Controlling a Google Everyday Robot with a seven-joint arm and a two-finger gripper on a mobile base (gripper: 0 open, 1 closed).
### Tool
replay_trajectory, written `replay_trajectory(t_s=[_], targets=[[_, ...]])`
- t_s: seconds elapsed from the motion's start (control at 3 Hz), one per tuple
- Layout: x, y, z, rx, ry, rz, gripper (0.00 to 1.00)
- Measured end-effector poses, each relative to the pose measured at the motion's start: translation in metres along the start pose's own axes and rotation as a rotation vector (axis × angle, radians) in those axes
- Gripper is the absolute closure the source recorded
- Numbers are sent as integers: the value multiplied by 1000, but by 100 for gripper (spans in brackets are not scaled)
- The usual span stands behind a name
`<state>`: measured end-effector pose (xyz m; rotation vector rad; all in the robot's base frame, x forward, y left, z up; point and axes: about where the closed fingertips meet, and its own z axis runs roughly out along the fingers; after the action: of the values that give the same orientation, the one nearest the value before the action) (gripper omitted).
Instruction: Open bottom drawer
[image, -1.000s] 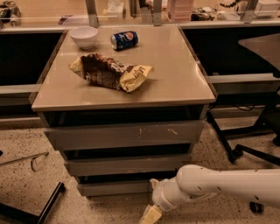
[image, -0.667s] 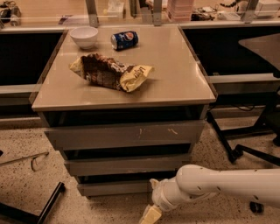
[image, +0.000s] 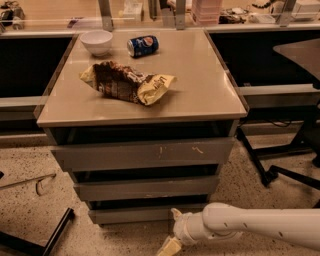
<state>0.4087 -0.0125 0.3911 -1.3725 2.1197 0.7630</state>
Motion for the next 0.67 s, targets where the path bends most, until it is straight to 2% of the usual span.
replay_trajectory(t_s=[0.33, 0.67], targets=[[20, -32, 32, 107, -73, 32, 0], [20, -32, 32, 107, -73, 32, 0]])
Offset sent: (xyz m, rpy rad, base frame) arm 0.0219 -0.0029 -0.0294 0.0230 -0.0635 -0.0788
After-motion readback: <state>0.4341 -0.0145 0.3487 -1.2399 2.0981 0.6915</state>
